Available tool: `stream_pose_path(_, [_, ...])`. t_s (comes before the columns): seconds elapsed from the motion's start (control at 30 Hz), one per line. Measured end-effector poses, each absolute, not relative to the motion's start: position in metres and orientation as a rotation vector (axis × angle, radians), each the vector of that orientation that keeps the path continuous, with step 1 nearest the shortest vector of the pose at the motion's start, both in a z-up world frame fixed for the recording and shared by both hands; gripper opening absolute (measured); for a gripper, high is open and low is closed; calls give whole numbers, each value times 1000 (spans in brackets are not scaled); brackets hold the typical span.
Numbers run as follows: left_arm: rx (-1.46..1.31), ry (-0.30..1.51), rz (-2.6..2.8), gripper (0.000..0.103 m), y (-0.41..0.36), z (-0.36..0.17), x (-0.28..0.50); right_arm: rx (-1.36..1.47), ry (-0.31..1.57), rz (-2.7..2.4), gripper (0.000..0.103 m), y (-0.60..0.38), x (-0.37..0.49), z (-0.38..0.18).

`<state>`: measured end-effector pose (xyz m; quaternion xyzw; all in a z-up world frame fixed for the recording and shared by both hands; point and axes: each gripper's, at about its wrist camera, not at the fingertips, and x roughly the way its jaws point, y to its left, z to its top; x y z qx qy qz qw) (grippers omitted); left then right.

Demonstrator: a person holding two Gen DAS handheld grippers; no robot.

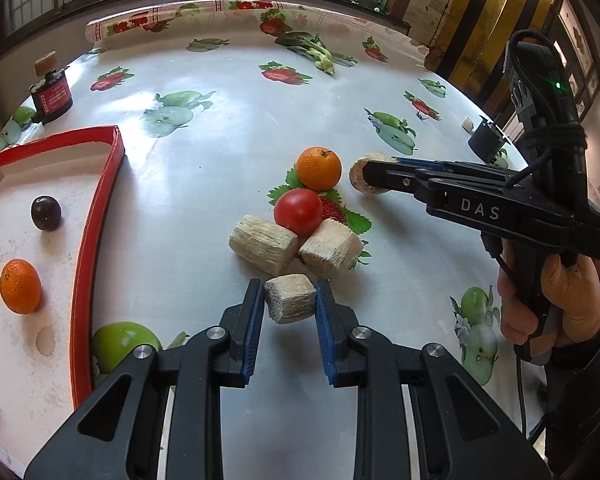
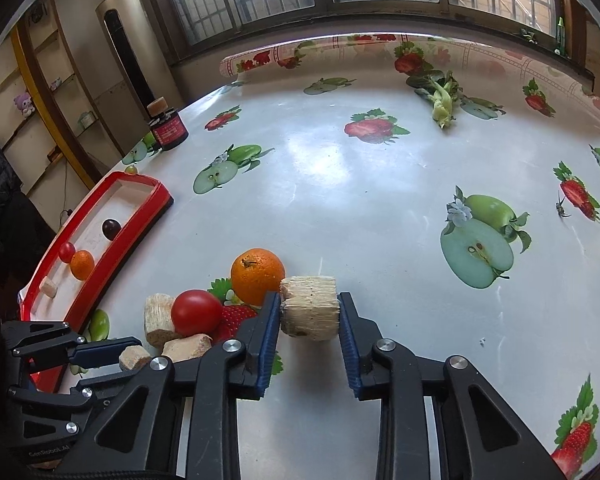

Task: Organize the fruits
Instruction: 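Close left gripper on a square cork block while right gripper grasps a cork cylinder, then carry both cork pieces in the grippers over the red tray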

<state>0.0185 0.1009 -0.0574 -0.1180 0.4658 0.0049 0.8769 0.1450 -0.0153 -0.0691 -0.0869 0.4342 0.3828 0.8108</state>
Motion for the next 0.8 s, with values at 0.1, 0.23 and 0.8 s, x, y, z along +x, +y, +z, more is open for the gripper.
stream_pose_path(0.1, [-250, 956, 21, 22, 105, -50, 12, -177, 914, 821, 29, -21, 137, -60])
stream_pose_path(0.23, [-254, 938, 42, 22, 112, -43, 1, -170, 886, 837, 29, -25, 125, -45])
stream_pose_path(0.8, [-276, 878, 139, 23, 148, -21, -41, -199, 820, 932, 29, -2, 76, -10])
